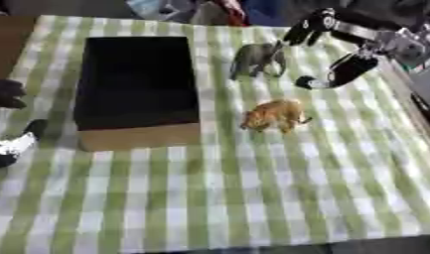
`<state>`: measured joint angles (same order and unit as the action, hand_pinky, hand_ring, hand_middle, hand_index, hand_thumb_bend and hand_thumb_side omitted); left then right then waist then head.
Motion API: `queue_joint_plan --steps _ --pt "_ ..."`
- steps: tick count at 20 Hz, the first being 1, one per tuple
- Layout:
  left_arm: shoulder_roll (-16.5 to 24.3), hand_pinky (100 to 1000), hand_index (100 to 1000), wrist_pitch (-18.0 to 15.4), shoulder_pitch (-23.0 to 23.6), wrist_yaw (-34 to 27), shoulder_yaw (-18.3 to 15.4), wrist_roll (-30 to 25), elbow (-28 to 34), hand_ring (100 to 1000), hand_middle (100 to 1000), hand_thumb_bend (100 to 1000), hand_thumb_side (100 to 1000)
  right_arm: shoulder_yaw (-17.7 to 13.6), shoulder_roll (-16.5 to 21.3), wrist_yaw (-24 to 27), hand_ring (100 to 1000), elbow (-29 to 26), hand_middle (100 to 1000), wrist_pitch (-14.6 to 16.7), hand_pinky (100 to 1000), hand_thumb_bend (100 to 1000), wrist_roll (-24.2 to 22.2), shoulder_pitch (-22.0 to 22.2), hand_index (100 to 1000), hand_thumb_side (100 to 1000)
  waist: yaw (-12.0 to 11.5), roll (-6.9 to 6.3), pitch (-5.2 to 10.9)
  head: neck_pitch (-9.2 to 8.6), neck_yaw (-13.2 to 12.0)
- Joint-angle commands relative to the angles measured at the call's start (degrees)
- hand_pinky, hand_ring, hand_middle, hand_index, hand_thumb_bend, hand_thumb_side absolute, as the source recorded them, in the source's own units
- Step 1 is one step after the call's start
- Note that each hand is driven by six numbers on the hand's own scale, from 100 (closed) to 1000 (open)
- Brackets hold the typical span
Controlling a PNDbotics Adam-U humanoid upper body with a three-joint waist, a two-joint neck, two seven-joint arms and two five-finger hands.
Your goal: Pick up objects on the table and place them in the box.
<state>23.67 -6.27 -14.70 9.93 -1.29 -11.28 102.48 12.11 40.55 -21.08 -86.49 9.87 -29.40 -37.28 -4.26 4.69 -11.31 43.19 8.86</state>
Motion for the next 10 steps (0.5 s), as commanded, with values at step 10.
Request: queue_joint_plan --steps 10 --pt "0.97 702 733 -0.04 -0.50 -0.17 -0.37 -0.17 0.77 613 616 428 100 1.30 1.51 2.59 752 0.55 675 0.38 709 468 -5.06 -0.29 816 100 0.11 -0.19 0.98 -1.07 1.67"
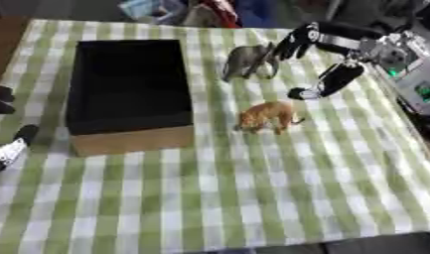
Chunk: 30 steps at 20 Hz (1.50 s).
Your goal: Pick up objects on the table and place them in the box.
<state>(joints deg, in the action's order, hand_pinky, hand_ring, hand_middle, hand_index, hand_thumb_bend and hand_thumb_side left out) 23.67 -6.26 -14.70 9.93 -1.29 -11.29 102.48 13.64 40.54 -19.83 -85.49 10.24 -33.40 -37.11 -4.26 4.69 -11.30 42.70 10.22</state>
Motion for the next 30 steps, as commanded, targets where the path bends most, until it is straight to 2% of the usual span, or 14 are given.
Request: queue_joint_plan --steps 1,11,21,25,30 --pt "0.98 702 733 -0.05 -0.49 -0.16 -0.36 -0.17 0.77 613 616 427 100 -0.02 1.54 1.82 757 -0.44 677 -0.08 712 468 -1.61 -0.32 817 100 0.11 -0.18 0.96 -0.61 0.48" --pt "0.90 702 733 -0.06 -0.57 -0.19 -0.25 -0.31 0.77 614 618 426 100 1.89 -0.59 2.56 756 2.12 673 -0.30 705 470 -4.43 0.00 814 100 0.12 -0.19 0.91 -0.92 1.14" --pt "0.81 702 733 -0.09 -0.60 -0.27 -0.22 -0.35 0.82 615 619 426 100 0.92 -5.88 -2.61 744 12.59 651 0.98 691 471 0.24 -1.89 794 100 -0.19 -0.41 0.91 -1.57 1.69" --pt "0.78 702 733 -0.09 -0.70 -0.29 -0.19 -0.40 0.84 615 620 425 100 1.02 -6.75 -3.45 735 14.51 635 1.71 687 464 0.77 -2.28 778 100 -0.24 -0.34 0.82 -1.84 1.87" --pt "0.78 702 733 -0.07 -0.73 -0.28 -0.21 -0.38 0.84 615 620 424 100 1.17 -7.07 -3.67 685 15.32 574 2.24 671 442 0.98 -2.26 721 100 -0.35 -0.30 0.72 -1.94 1.97"
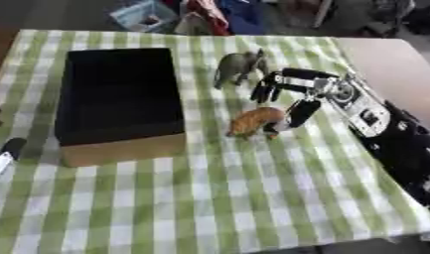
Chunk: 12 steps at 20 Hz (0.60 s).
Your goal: Pick up objects on the table and place them in the box.
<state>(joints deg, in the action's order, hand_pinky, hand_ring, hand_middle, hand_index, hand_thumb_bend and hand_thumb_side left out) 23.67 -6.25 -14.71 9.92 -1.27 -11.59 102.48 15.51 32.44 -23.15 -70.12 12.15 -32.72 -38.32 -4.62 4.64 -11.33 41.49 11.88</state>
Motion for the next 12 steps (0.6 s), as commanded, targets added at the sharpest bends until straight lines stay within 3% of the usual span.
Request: queue_joint_plan --steps 1,12 --pt "0.76 702 733 -0.09 -0.73 -0.27 -0.21 -0.11 0.84 615 620 423 100 -0.70 1.01 -0.36 666 -0.02 551 0.40 667 433 0.43 -1.07 700 100 -0.01 -0.24 0.73 -0.80 0.32" --pt "0.78 701 734 -0.05 -0.73 -0.34 -0.20 -0.13 0.81 615 621 423 100 -1.10 1.22 -1.54 515 -0.53 384 0.47 585 330 2.09 -1.70 532 100 -0.11 -0.16 0.84 -0.92 0.47"
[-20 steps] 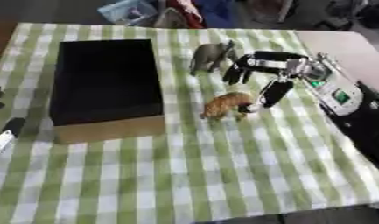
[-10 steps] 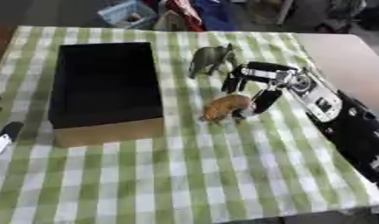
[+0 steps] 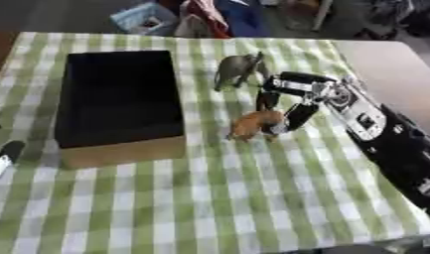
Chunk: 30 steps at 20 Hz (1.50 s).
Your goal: Pick up objects on the table and place them in the box.
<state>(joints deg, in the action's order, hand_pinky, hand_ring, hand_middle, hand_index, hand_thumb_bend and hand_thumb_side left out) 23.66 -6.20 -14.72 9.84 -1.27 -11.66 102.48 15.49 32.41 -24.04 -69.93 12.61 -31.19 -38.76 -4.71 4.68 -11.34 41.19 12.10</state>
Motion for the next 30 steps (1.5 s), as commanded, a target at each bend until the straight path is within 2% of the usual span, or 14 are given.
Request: queue_joint_plan --steps 1,13,22,30 --pt "0.78 701 734 -0.09 -0.72 -0.28 -0.20 -0.06 0.81 615 621 423 100 -1.12 1.23 -0.88 510 -0.73 379 -0.01 580 326 0.73 -1.32 527 100 -0.02 -0.20 0.86 -0.62 0.27" --pt "0.92 701 734 -0.09 -0.58 -0.37 -0.18 -0.06 0.79 616 621 421 100 -2.70 1.37 -1.09 488 -2.92 349 -0.45 553 329 2.45 -3.96 503 100 0.05 -0.25 1.33 -0.53 0.33" --pt "1.14 700 734 -0.14 -0.44 -0.60 0.00 -0.19 0.75 616 622 420 100 -4.38 0.28 -2.74 487 -2.08 348 -0.89 556 329 4.00 -9.72 503 100 -0.62 -0.15 2.24 -0.57 0.55" --pt "1.28 700 734 -0.09 -0.45 -0.97 0.22 -0.52 0.57 616 622 420 100 -5.05 -3.25 -4.56 486 0.30 348 -0.54 561 333 4.96 -15.42 502 100 -3.08 0.84 3.44 -0.71 0.79"
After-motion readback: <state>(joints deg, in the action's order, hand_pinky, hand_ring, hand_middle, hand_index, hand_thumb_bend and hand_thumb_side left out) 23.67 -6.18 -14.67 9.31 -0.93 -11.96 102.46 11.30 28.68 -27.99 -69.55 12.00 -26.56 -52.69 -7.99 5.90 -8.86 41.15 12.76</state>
